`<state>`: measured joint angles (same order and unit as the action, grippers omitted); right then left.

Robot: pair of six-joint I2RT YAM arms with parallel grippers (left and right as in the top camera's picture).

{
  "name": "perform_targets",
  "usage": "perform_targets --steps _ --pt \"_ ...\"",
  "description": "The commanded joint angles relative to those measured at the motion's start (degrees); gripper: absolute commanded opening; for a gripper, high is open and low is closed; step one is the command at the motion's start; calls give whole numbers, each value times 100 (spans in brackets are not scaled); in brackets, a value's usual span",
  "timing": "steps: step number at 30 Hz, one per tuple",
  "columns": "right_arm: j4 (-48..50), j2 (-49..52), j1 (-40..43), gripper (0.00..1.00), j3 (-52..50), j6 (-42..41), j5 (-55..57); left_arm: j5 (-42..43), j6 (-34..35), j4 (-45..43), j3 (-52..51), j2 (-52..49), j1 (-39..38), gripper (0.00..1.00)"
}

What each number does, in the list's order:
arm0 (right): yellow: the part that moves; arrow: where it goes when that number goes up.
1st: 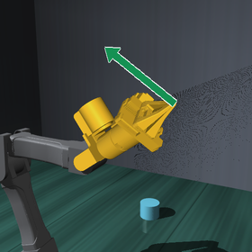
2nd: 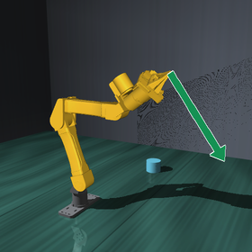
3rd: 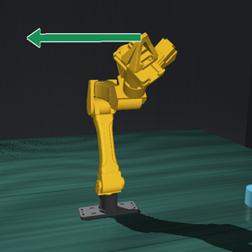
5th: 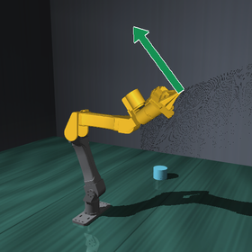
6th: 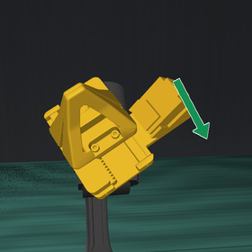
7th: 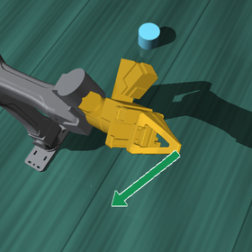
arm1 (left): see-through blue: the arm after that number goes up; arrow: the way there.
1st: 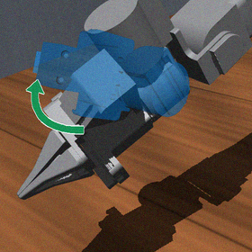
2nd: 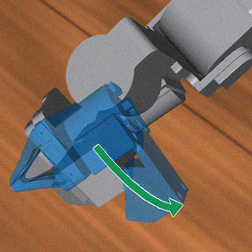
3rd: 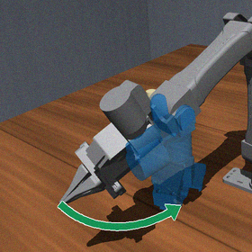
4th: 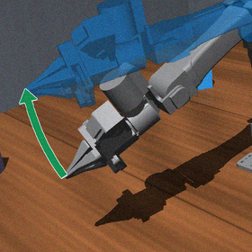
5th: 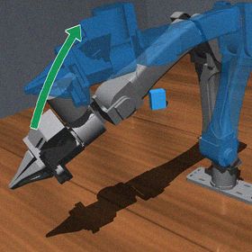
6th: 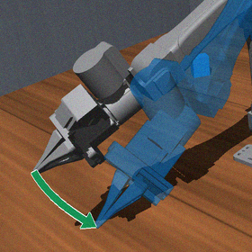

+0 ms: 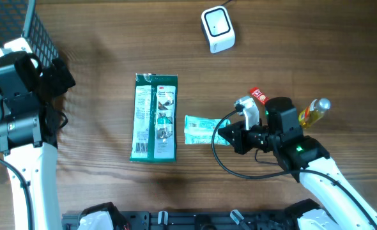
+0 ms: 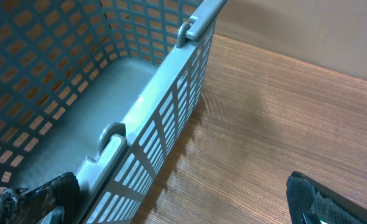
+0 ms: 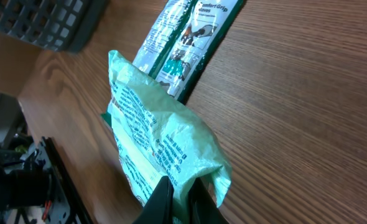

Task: Scan the item barcode
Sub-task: 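Carry the Kleenex pack up to the white scanner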

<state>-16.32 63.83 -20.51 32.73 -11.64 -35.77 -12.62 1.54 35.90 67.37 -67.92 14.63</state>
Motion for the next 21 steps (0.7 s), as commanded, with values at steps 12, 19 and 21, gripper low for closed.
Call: perform_targets --steps 12,19,21 --pt "-2929 17 24 4 2905 1233 1550 313 229 297 -319 -227 22 100" --pt "-5692 1390 24 4 6846 2245 2638 313 229 297 -319 -227 22 100" --pt "-6078 1915 24 4 7807 2380 2697 313 229 297 -319 -227 24 100"
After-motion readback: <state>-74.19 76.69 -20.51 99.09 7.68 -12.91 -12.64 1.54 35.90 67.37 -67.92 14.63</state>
